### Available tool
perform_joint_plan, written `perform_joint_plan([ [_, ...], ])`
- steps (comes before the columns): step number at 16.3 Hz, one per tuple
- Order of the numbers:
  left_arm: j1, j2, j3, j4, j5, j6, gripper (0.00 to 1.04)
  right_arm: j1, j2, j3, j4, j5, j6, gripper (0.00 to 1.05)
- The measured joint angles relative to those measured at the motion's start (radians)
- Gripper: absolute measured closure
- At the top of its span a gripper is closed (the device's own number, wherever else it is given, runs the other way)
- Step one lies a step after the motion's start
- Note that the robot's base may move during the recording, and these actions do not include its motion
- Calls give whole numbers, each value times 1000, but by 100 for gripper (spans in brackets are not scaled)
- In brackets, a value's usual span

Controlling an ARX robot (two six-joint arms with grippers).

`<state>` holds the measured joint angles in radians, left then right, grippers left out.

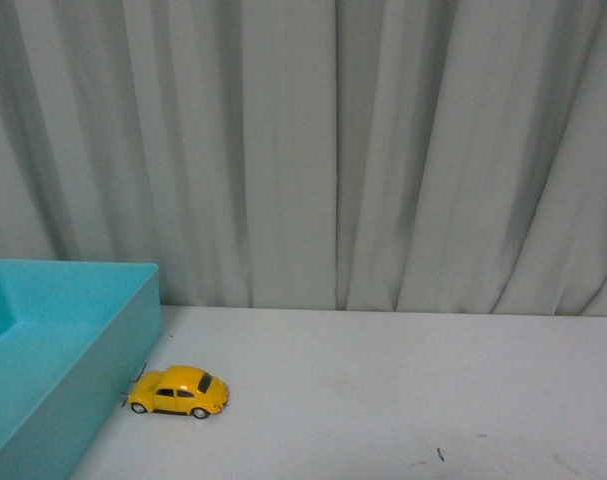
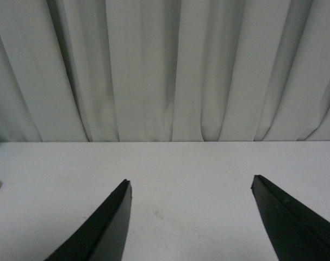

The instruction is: Wind up and store yellow beetle toy

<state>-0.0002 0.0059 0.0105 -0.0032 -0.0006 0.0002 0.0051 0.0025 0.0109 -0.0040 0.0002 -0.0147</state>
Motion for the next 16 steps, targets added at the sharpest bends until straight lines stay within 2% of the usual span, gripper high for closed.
perform_joint_plan([
  [3, -2, 3, 2, -16, -6, -8, 7, 0, 0, 0, 0, 0, 0, 7],
  [4, -47, 145, 110, -254, -131, -139, 7, 0, 0, 0, 0, 1, 0, 6],
  [5, -57, 337, 205, -288, -195, -265, 7, 0, 0, 0, 0, -2, 0, 7],
  [6, -58, 473, 279, -201, -240, -340, 7, 0, 0, 0, 0, 0, 0, 7],
  [8, -80, 733, 413, 35, -236, -359, 7, 0, 0, 0, 0, -2, 0, 7],
  [11, -72, 1146, 525, 238, -205, -287, 7, -1, 0, 0, 0, 0, 0, 7],
  [14, -77, 1426, 741, 311, -163, -111, 7, -1, 0, 0, 0, 0, 0, 7],
  [16, -89, 1572, 906, 286, -89, 86, 7, -1, 0, 0, 0, 0, 0, 7],
])
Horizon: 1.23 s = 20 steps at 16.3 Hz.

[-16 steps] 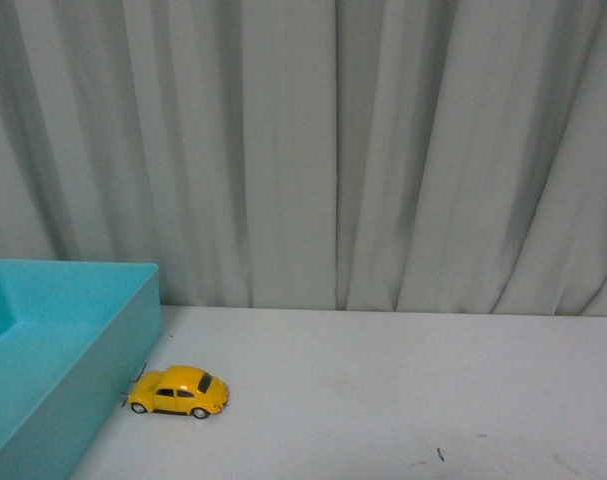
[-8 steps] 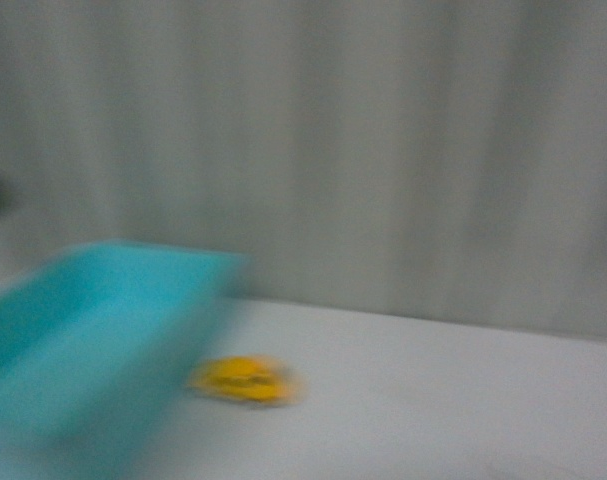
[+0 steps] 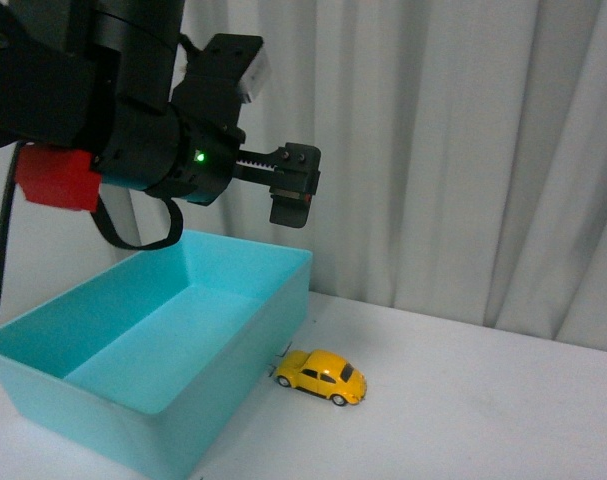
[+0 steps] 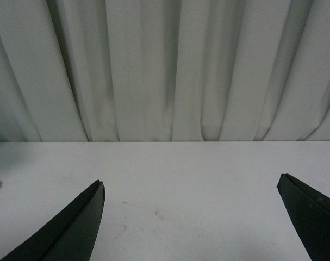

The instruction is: Wind up and store yellow beetle toy

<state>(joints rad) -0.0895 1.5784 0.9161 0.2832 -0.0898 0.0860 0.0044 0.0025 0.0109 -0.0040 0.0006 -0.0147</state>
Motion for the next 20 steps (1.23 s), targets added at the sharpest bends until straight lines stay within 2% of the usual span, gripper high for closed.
perform_joint_plan([
  [4, -7, 226, 301, -233, 126, 457, 7, 0, 0, 0, 0, 0, 0, 7],
  [8, -64, 323, 442, -477, 204, 811, 7, 0, 0, 0, 0, 0, 0, 7],
  [11, -99, 387, 496, -629, 173, 1003, 7, 0, 0, 0, 0, 0, 0, 7],
  [15, -102, 505, 552, -735, 79, 1180, 7, 0, 0, 0, 0, 0, 0, 7],
  [20, -124, 612, 611, -743, 42, 1259, 7, 0, 0, 0, 0, 0, 0, 7],
])
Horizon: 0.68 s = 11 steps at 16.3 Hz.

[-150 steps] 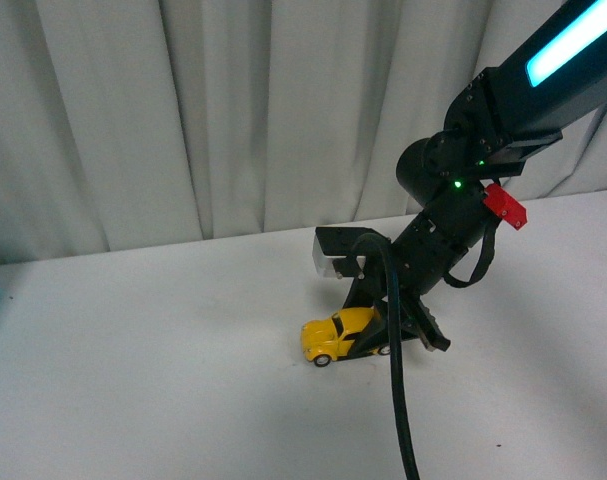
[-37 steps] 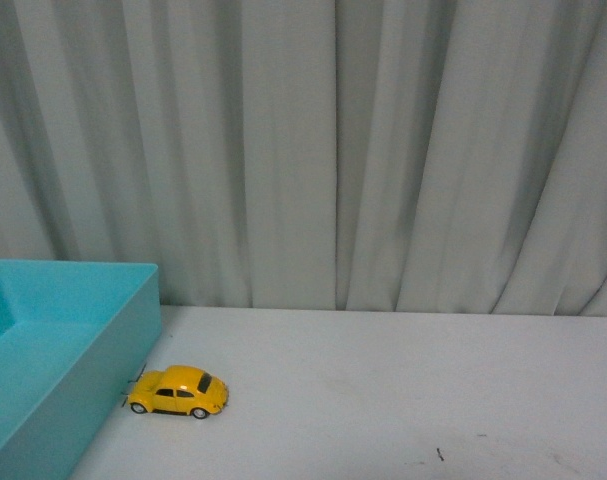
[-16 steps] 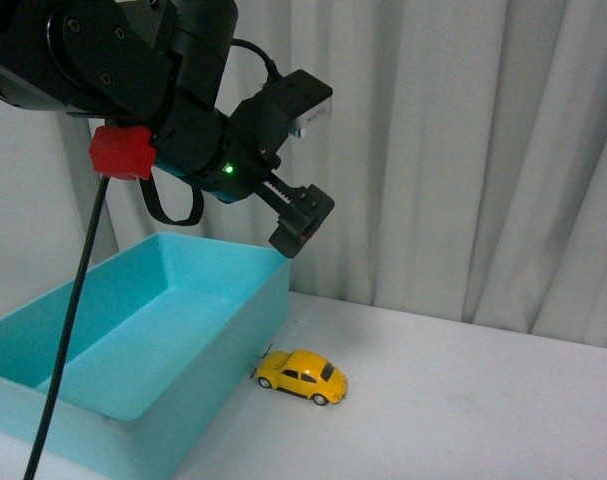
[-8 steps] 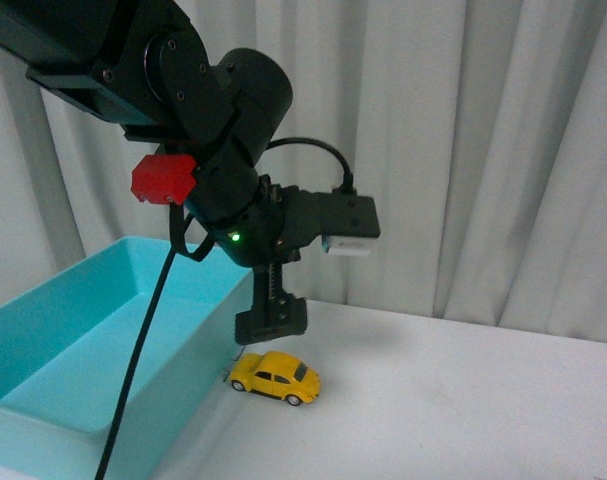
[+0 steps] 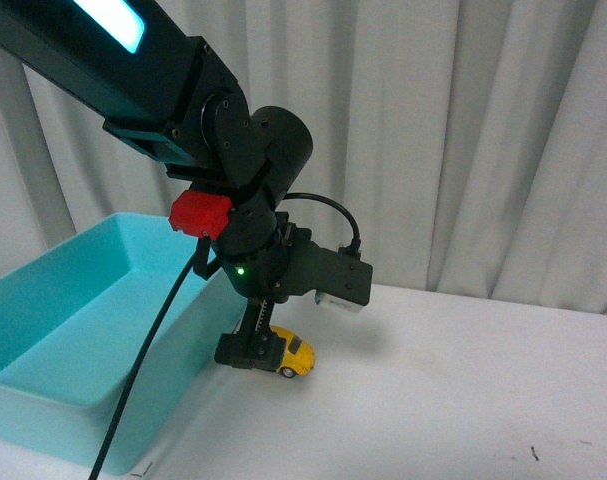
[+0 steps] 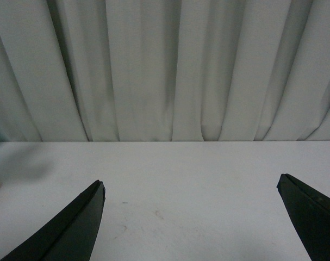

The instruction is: Wind up and store yellow beetle toy

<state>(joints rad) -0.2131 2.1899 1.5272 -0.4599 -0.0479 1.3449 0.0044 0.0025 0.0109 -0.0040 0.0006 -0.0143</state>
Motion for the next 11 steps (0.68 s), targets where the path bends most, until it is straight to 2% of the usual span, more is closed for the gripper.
perform_joint_plan([
  [5, 22, 67, 19, 4, -39, 79, 7, 0, 0, 0, 0, 0, 0, 7],
  [6, 29, 78, 24, 10, -44, 100, 10, 0, 0, 0, 0, 0, 0, 7],
  [8, 33, 96, 31, 14, -50, 104, 31, 0, 0, 0, 0, 0, 0, 7],
  [9, 32, 109, 34, 19, -45, 104, 57, 0, 0, 0, 0, 0, 0, 7],
  [11, 32, 108, 35, 19, -45, 104, 65, 0, 0, 0, 0, 0, 0, 7],
])
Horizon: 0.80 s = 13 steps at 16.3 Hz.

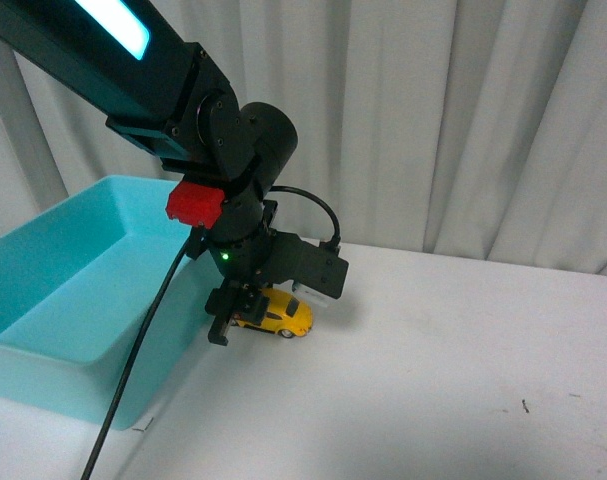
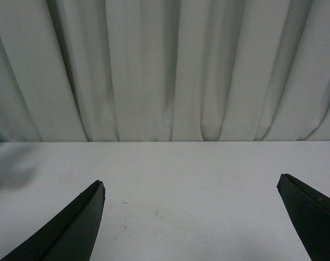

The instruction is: Wind up and store yellow beetle toy

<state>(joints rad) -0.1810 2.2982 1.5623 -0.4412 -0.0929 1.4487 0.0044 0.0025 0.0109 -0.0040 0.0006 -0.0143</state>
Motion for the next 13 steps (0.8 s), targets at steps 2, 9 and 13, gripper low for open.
perform_joint_plan([
  [2, 0, 0, 9, -16, 8, -7, 65, 0, 0, 0, 0, 0, 0, 7],
  [9, -38, -102, 21, -97, 293, -294, 66, 0, 0, 0, 0, 0, 0, 7],
  [13, 79, -398, -21, 63, 537, -597, 66, 0, 0, 0, 0, 0, 0, 7],
])
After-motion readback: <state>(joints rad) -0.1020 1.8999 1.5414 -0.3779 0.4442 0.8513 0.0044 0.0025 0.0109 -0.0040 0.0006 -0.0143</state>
